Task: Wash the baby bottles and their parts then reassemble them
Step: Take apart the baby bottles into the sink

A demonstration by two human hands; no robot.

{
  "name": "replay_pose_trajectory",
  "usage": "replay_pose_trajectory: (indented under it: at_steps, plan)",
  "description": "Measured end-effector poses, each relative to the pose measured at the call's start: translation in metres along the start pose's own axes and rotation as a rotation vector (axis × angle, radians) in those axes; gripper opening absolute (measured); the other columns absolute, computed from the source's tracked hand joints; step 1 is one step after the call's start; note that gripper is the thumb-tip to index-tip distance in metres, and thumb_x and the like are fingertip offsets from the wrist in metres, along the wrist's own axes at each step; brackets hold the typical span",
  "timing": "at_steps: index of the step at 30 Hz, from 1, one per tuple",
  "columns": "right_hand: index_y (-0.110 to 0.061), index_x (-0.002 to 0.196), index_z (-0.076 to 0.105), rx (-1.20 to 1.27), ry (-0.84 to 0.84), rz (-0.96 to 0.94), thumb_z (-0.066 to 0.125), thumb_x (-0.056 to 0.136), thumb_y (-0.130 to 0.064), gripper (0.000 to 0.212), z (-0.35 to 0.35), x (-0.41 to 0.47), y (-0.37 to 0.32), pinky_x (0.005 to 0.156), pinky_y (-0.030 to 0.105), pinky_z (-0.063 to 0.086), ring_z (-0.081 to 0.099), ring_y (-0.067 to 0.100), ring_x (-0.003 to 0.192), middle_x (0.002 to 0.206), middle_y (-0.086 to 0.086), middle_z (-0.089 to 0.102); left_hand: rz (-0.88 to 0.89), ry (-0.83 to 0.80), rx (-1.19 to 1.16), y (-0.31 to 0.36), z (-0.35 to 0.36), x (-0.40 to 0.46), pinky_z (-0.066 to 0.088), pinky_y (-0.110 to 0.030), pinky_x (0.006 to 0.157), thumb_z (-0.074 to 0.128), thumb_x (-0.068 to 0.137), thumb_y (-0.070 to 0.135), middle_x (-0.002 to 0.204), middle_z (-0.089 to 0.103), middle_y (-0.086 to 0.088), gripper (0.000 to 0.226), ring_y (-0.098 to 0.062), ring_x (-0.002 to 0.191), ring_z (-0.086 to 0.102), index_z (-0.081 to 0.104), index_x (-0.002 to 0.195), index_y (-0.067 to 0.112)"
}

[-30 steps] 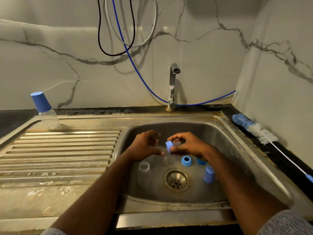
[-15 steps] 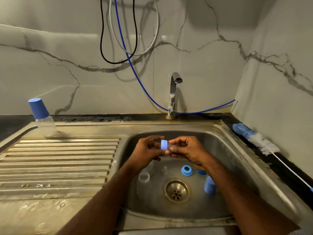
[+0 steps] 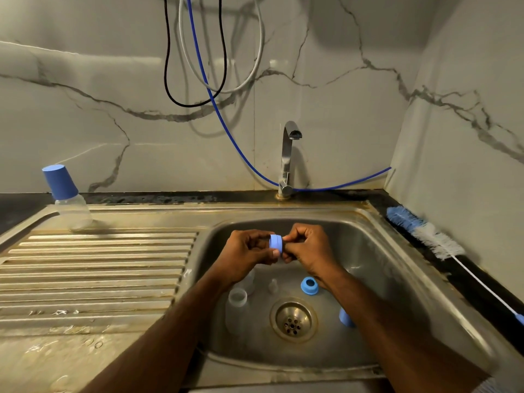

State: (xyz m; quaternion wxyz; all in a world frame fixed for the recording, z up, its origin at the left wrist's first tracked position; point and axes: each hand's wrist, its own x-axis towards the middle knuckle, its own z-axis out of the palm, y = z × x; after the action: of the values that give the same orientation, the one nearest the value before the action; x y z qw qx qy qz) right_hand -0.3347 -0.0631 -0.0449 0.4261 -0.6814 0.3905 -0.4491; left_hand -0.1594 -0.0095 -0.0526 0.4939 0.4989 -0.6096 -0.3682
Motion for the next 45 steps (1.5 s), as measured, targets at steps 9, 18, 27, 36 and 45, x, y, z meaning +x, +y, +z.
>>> replay_pose_trajectory:
  at_steps: [9,18,27,36,45]
  plan:
    - [-0.006,0.083,0.077,0.306,-0.184,0.341,0.072,0.088,-0.002,0.008,-0.015,0.003,0.001,0.074,0.034,0.061,0.076,0.031,0.087,0.090,0.013,0.076,-0.015,0.046,0.065,-0.009,-0.003,0.003,0.062,-0.040,0.087,0.083,0.079,0.006,0.100,0.078,-0.006,0.049,-0.021,0.092,0.076,0.067,0.125,0.008]
    - [-0.001,0.095,0.070,0.527,-0.093,0.493,0.073,0.083,0.004,0.014,-0.020,0.003,0.002,0.064,0.031,0.060,0.074,0.025,0.074,0.086,0.017,0.076,0.045,0.038,0.128,-0.002,0.005,0.004,0.061,-0.030,0.085,0.082,0.081,0.009,0.104,0.077,-0.002,0.048,-0.015,0.094,0.075,0.067,0.127,0.011]
    - [0.001,0.099,0.071,0.500,-0.054,0.539,0.071,0.088,0.001,0.011,-0.009,-0.001,0.006,0.063,0.026,0.060,0.072,0.020,0.070,0.082,0.016,0.074,0.025,0.038,0.173,-0.008,0.004,0.004,0.062,-0.030,0.083,0.082,0.081,0.009,0.097,0.077,-0.001,0.046,-0.013,0.087,0.075,0.068,0.125,0.010]
    - [-0.001,0.112,0.071,0.551,-0.197,0.530,0.063,0.096,-0.007,0.019,-0.013,-0.002,-0.002,0.073,0.032,0.062,0.075,0.027,0.090,0.103,0.021,0.075,0.043,0.059,0.020,-0.002,0.005,0.002,0.062,-0.035,0.084,0.080,0.082,0.007,0.101,0.078,-0.006,0.043,-0.021,0.093,0.076,0.069,0.123,0.010]
    - [-0.009,0.104,0.073,0.422,-0.083,0.472,0.069,0.092,-0.009,0.013,-0.016,-0.002,0.002,0.070,0.032,0.061,0.076,0.024,0.084,0.097,0.014,0.077,-0.016,0.065,-0.038,-0.005,0.014,0.005,0.061,-0.035,0.087,0.080,0.082,0.006,0.104,0.077,-0.005,0.045,-0.018,0.096,0.075,0.067,0.126,0.010]
